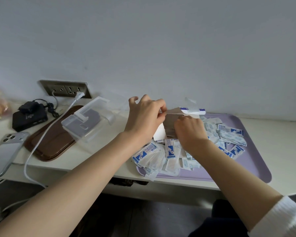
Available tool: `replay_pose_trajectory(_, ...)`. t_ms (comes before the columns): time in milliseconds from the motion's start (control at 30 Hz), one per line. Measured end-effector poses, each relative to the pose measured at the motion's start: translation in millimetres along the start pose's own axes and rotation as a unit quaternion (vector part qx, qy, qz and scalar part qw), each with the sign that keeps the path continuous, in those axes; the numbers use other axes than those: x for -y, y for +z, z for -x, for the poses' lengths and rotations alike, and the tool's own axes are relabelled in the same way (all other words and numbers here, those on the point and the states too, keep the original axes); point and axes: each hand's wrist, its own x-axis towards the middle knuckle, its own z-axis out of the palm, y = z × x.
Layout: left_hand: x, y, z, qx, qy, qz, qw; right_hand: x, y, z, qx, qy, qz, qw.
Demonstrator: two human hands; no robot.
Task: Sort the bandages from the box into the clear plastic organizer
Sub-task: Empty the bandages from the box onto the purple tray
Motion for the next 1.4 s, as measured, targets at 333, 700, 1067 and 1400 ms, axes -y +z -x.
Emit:
replay_pose_trajectory(333,17.6,-13.1,-16.3,-0.030,-0.019,-0.043,0.998,-38.7,4.8,14.6,-0.113,0.072,-0.027,0.991)
replay_pose_trajectory(700,1.3,-13.2,-17.2,-0.039,0.021,-0.051,0.998,-49.7,3.5,25.2,-0.104,0.095,-0.121,0.983)
replay_pose_trajectory(1067,-28.4,-14.1,-20.7,-0.039,0.070,-0.016,0.997,-22.5,-0.3,12.8,-0.070,0.047,-0.116,0.990)
replay_pose_trajectory(1400,-38.9,3.7,-20.0,0.005,0.097,-0.049,0.994,-24.3,0.4,14.8,0.066,0.061,-0.091,0.992)
